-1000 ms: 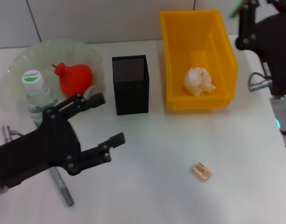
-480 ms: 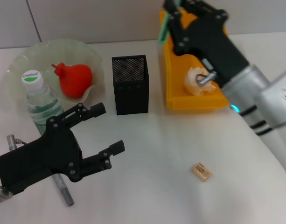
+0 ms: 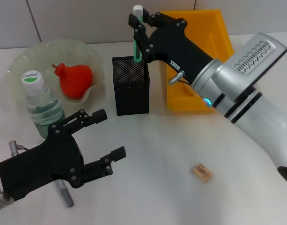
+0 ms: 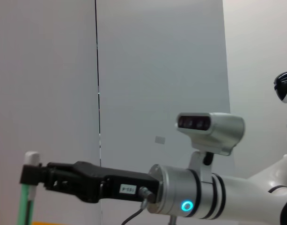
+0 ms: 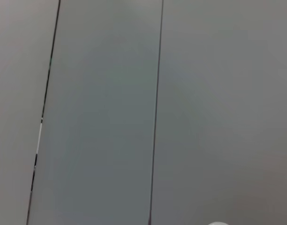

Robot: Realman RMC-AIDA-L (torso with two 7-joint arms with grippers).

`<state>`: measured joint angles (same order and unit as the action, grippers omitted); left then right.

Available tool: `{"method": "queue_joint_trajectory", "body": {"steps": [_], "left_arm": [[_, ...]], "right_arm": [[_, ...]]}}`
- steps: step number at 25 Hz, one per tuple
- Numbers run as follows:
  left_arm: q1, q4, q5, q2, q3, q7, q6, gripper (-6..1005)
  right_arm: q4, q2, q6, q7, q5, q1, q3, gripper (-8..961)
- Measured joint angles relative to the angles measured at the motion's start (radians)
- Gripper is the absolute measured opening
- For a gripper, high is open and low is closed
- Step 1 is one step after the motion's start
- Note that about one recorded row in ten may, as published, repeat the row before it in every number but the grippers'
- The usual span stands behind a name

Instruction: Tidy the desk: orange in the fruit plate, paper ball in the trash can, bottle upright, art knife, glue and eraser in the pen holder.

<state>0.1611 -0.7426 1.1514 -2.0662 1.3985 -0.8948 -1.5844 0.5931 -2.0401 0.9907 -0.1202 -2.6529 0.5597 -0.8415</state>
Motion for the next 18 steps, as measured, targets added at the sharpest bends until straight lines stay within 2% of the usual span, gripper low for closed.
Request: {"method": "queue_joint_trajectory", "body": {"steps": [5,18], "left_arm": [[0.001,0.008,0.001,0.001,-0.001,0.0,0.0,806],[0.012,0.014,0.001,0.002,0.001,0.0,0.0,806]], "right_arm": [[-0.021,-0.003,-0.046,-0.047,-0.008,0.022,-0.009,217],[-0.138,-0.028,-0.065,-0.125,-0.011,0.097,-0.002,226]]}}
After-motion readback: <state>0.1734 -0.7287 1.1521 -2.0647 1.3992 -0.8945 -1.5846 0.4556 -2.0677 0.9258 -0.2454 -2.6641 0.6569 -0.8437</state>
